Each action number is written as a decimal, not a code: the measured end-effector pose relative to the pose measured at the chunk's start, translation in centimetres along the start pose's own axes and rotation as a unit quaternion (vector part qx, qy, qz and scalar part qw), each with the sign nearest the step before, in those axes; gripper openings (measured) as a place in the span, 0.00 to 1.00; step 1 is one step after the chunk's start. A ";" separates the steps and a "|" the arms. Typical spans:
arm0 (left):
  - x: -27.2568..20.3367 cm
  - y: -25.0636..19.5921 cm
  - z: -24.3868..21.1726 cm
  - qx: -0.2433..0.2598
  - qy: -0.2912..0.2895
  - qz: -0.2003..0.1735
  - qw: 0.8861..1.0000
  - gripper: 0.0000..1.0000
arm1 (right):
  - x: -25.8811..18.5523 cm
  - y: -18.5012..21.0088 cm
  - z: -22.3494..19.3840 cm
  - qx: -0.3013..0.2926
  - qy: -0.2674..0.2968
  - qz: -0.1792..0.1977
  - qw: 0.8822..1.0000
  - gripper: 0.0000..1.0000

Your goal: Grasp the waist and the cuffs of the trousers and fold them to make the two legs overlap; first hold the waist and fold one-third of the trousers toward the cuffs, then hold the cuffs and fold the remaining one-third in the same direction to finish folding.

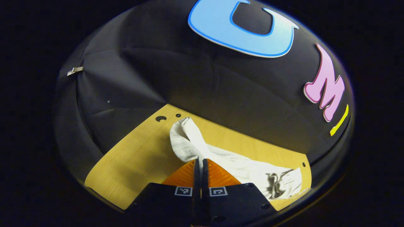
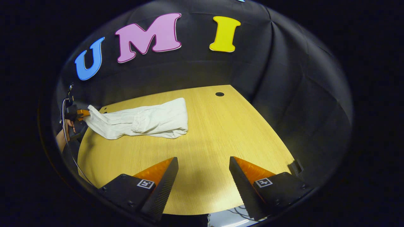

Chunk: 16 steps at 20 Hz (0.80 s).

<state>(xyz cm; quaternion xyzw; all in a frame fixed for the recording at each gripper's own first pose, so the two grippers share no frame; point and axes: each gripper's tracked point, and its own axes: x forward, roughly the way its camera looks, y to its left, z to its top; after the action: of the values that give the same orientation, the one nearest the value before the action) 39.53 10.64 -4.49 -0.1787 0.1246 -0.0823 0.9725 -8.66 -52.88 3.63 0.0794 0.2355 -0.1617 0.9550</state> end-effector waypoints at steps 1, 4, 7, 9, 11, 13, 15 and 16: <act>-0.5 -1.2 0.4 0.005 -0.004 -0.007 1.000 0.05 | -0.1 -0.6 -0.1 0.004 -0.001 -0.003 1.000 0.99; -1.6 -5.9 1.4 0.016 -0.014 -0.034 0.999 0.05 | -0.2 -1.8 -0.2 0.015 -0.005 -0.006 1.000 0.99; -3.0 -11.0 2.4 0.030 -0.025 -0.060 0.997 0.02 | 0.2 -3.3 -0.1 0.013 -0.006 -0.002 1.000 0.99; -3.8 -15.0 2.7 0.036 -0.031 -0.077 0.996 0.05 | 0.5 -4.4 0.3 0.007 -0.009 0.004 1.000 0.99; -4.8 -19.2 2.8 0.040 -0.036 -0.094 0.994 0.05 | 0.8 -5.4 0.9 0.005 -0.014 0.011 1.000 0.99; -5.5 -23.6 2.2 0.041 -0.035 -0.116 0.992 0.05 | 1.1 -6.4 1.3 0.005 -0.016 0.020 1.000 0.99; -5.7 -28.1 1.1 0.050 -0.033 -0.133 0.989 0.05 | 1.5 -7.4 1.5 0.008 -0.016 0.030 0.999 0.99; -5.8 -30.2 0.2 0.058 -0.030 -0.139 0.988 0.05 | 1.7 -7.9 1.5 0.009 -0.015 0.035 0.999 0.99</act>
<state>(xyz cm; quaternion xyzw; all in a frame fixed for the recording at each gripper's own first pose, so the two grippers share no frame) 30.54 -15.92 8.03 -0.1403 0.0639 -0.2183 0.9636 -9.32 -61.09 3.55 0.0937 0.2168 -0.1312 0.9628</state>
